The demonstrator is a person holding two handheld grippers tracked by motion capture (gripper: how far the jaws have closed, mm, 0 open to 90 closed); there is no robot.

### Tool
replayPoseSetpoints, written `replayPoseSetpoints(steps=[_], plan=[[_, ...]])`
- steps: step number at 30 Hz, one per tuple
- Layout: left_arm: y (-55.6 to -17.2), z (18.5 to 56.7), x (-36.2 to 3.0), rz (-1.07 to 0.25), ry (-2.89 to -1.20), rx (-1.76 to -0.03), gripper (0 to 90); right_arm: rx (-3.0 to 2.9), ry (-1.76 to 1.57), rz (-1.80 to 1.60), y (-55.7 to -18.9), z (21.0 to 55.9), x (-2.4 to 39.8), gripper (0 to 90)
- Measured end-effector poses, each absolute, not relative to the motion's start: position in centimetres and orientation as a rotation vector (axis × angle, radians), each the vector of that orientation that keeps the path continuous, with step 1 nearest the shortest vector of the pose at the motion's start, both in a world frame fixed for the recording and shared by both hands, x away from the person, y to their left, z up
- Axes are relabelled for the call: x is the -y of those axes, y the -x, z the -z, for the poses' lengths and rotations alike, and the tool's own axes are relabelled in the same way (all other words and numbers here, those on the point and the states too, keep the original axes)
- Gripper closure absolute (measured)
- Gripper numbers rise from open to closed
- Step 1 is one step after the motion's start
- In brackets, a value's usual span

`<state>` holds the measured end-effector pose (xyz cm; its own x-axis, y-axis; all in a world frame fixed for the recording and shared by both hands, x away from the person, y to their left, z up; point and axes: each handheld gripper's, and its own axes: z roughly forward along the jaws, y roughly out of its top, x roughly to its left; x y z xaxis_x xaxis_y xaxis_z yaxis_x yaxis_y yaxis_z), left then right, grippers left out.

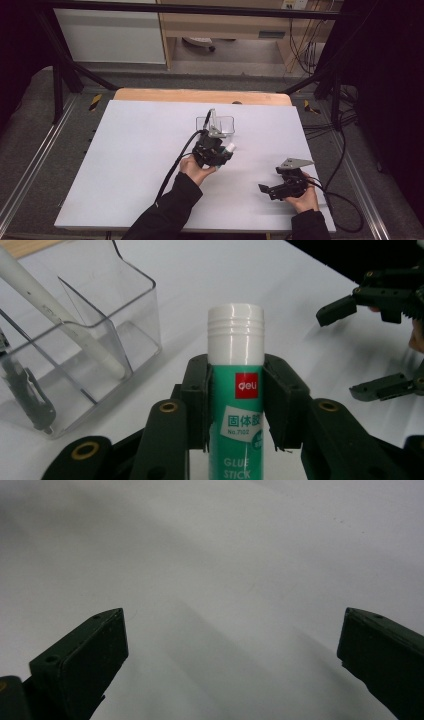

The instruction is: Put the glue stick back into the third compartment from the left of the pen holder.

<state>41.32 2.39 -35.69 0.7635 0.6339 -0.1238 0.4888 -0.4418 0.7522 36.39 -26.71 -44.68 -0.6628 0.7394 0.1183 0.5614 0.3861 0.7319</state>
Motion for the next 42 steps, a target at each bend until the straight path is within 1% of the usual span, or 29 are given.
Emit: replayPoseSetpoints(steps=[13, 19, 32, 42], plan=[[-42.9, 34.8, -2.3, -0.261, -2.041, -0.858, 65.4, -2.413, -1.162, -1.139, -36.4, 44.6, 26.8, 0.4], [-43.7, 34.5, -2.1, -0.305, -2.009, -0.855, 65.4, -2.414, -1.164, -1.139, -36.4, 44.6, 26.8, 0.4], [-45.6, 33.4, -1.9, -0.359, -1.952, -0.868, 65.3, -2.419, -1.155, -1.14, -36.4, 44.7, 26.7, 0.4], [-47.4, 33.4, -0.8, -0.401, -1.92, -0.877, 65.3, -2.425, -1.153, -1.128, -36.4, 44.7, 26.7, 0.4]])
